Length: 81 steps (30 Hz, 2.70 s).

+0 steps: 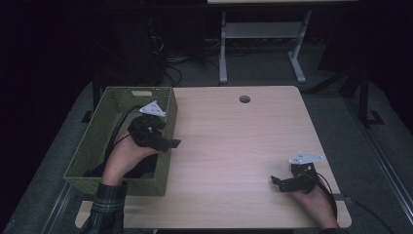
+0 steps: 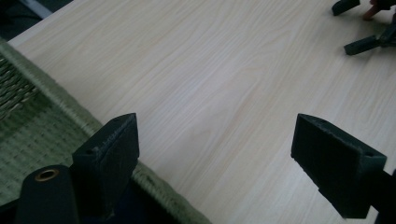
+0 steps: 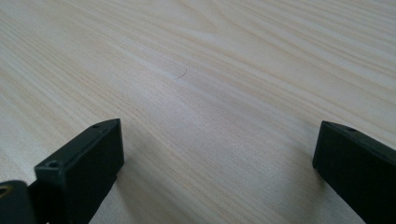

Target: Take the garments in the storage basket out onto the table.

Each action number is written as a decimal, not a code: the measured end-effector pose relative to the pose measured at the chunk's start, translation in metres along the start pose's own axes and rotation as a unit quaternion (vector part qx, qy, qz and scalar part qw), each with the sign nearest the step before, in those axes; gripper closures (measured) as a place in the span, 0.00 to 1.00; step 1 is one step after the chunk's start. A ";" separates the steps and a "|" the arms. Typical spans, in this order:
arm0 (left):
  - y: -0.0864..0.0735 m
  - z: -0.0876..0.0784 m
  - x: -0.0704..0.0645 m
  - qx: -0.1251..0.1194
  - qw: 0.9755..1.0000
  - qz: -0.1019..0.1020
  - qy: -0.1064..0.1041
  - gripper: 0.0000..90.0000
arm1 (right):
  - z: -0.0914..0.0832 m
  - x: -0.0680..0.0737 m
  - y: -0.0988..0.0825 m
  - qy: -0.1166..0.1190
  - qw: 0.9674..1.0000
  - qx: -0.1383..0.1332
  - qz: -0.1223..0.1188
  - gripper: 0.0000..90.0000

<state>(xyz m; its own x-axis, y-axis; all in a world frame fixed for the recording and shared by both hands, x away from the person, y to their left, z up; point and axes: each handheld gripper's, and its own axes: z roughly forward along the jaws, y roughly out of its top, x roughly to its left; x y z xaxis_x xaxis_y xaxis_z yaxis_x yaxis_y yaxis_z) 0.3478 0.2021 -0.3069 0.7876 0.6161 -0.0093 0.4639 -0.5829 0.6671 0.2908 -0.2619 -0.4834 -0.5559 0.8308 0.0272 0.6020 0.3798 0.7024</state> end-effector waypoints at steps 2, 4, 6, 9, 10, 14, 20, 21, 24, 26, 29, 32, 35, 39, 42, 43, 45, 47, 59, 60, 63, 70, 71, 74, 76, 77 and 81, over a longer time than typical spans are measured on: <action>-0.002 -0.002 0.002 0.001 1.000 -0.003 0.006 0.17 | 0.000 0.000 0.000 0.000 1.000 0.000 0.000 0.02; -0.004 -0.004 0.004 0.001 1.000 -0.004 0.010 0.17 | 0.000 0.000 0.000 0.000 1.000 0.000 0.000 0.02; -0.006 -0.007 0.005 0.000 1.000 -0.007 0.013 0.17 | 0.000 0.000 0.000 0.000 1.000 0.000 0.000 0.02; -0.009 -0.010 0.008 0.001 1.000 -0.012 0.022 0.17 | 0.000 0.000 0.000 0.000 1.000 0.000 0.000 0.02; -0.010 -0.011 0.009 0.003 1.000 -0.011 0.024 0.17 | 0.000 0.000 0.000 0.000 1.000 0.000 0.000 0.02; -0.014 -0.016 0.012 0.005 0.999 -0.016 0.029 0.17 | 0.000 0.000 0.000 0.000 1.000 0.000 0.000 0.02; -0.020 -0.024 0.018 -0.002 0.999 -0.024 0.040 0.17 | 0.000 0.000 0.000 0.000 1.000 0.000 0.000 0.02; -0.021 -0.026 0.020 -0.003 0.999 -0.025 0.042 0.17 | 0.000 0.000 0.000 0.000 1.000 0.000 0.000 0.02; -0.025 -0.030 0.023 -0.004 0.998 -0.028 0.048 0.17 | 0.000 0.000 0.000 0.000 1.000 0.000 0.000 0.02; -0.027 -0.032 0.025 -0.004 0.998 -0.029 0.051 0.17 | 0.000 0.000 0.000 0.000 1.000 0.000 0.000 0.02; -0.030 -0.033 0.027 -0.002 0.998 -0.033 0.054 0.17 | 0.000 0.000 0.000 0.000 1.000 0.000 0.000 0.02; -0.033 -0.035 0.031 0.000 0.998 -0.037 0.059 0.17 | 0.000 0.000 0.000 0.000 1.000 0.000 0.000 0.02; -0.038 -0.036 0.036 0.007 0.997 -0.040 0.067 0.17 | 0.000 0.000 0.000 0.000 1.000 0.000 0.000 0.02; -0.045 -0.040 0.041 0.015 0.996 -0.047 0.073 0.17 | 0.000 0.000 0.000 0.000 1.000 0.000 0.000 0.02; -0.049 -0.042 0.044 0.019 0.996 -0.051 0.076 0.17 | 0.000 0.000 0.000 0.000 1.000 0.000 0.000 0.02; -0.050 -0.043 0.044 0.017 0.995 -0.054 0.077 0.17 | 0.000 0.000 0.000 0.000 1.000 0.000 0.000 0.02; -0.052 -0.044 0.046 0.018 0.995 -0.056 0.078 0.17 | 0.000 0.000 0.000 0.000 1.000 0.000 0.000 0.02; -0.053 -0.044 0.046 0.020 0.995 -0.058 0.079 0.17 | 0.000 0.000 0.000 0.000 1.000 0.000 0.001 0.02; -0.061 -0.039 0.039 0.045 0.994 -0.060 0.079 0.16 | 0.000 0.000 0.000 0.000 1.000 0.000 0.000 0.02; -0.062 -0.039 0.039 0.049 0.994 -0.059 0.080 0.16 | 0.000 0.000 0.000 0.000 1.000 0.000 0.000 0.02; -0.066 -0.038 0.038 0.054 0.993 -0.064 0.083 0.16 | 0.000 0.000 0.000 0.000 1.000 0.000 0.000 0.02; -0.076 -0.038 0.038 0.067 0.992 -0.069 0.086 0.16 | 0.000 0.000 0.000 0.000 1.000 0.000 0.000 0.02; -0.076 -0.038 0.037 0.067 0.991 -0.072 0.085 0.16 | 0.000 0.000 0.000 0.000 1.000 0.000 0.000 0.02; -0.080 -0.035 0.038 0.078 0.991 -0.072 0.086 0.16 | 0.000 0.000 0.000 0.000 1.000 0.000 0.000 0.02; -0.081 -0.033 0.038 0.081 0.990 -0.074 0.085 0.16 | 0.000 0.000 0.000 0.000 1.000 0.000 0.000 0.02; -0.082 -0.032 0.038 0.083 0.990 -0.074 0.085 0.16 | 0.000 0.000 0.000 0.000 1.000 0.000 0.000 0.02; -0.084 -0.026 0.037 0.091 0.989 -0.078 0.081 0.16 | 0.000 0.000 0.000 0.000 1.000 0.000 0.000 0.02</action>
<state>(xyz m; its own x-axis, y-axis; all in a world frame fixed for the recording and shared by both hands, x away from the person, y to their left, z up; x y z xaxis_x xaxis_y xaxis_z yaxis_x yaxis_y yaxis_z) 0.3277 0.2876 -0.3434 0.6318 0.7746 0.0282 0.6519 -0.5507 0.5214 0.2908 -0.2619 -0.4834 -0.5560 0.8308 0.0272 0.6023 0.3801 0.7019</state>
